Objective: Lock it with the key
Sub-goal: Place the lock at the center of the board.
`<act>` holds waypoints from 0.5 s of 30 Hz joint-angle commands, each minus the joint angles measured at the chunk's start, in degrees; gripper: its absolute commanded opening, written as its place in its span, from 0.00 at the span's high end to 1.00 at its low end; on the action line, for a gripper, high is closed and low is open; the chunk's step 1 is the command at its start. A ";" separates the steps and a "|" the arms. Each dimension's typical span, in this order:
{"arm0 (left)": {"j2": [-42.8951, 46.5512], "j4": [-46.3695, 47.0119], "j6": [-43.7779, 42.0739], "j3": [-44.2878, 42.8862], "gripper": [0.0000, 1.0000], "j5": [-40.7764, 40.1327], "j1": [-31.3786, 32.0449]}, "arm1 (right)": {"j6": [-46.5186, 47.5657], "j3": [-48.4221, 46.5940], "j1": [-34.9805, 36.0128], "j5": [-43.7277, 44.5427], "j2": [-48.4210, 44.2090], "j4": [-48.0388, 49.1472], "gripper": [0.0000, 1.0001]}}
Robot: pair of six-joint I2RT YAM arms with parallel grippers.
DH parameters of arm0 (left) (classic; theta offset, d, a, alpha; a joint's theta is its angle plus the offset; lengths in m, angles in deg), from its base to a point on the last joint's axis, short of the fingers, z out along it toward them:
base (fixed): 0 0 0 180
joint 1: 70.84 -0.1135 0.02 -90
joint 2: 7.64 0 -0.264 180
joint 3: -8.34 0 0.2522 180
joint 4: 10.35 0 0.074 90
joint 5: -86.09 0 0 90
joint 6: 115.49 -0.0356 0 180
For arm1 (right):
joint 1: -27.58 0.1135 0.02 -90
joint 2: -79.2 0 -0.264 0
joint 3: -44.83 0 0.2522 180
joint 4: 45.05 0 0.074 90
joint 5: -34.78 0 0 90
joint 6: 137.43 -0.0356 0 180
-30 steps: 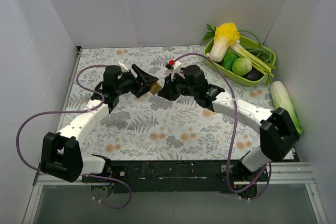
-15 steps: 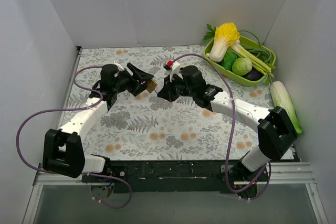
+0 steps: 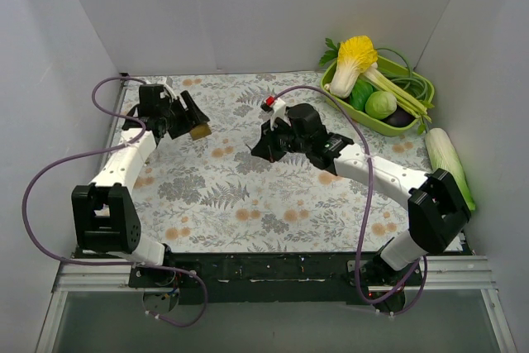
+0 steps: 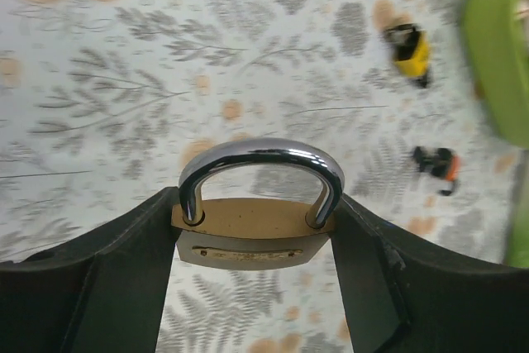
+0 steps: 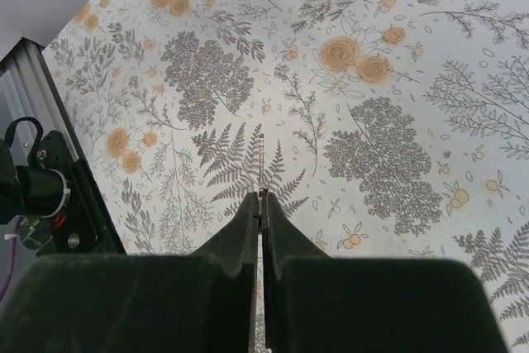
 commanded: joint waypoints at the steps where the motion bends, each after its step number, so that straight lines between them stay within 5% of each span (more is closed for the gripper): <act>1: -2.58 -11.69 -22.56 -4.66 1.00 -4.55 -3.35 | 1.40 1.38 -1.27 0.18 -3.45 0.33 0.99; 8: -16.64 -23.46 -29.01 -14.76 1.00 -7.18 -8.45 | 1.76 2.35 -2.06 0.18 -4.24 0.42 0.99; 15: -26.40 -25.76 -31.65 -19.86 1.00 -10.53 -8.89 | 1.40 2.61 -2.32 0.18 -3.98 1.12 0.99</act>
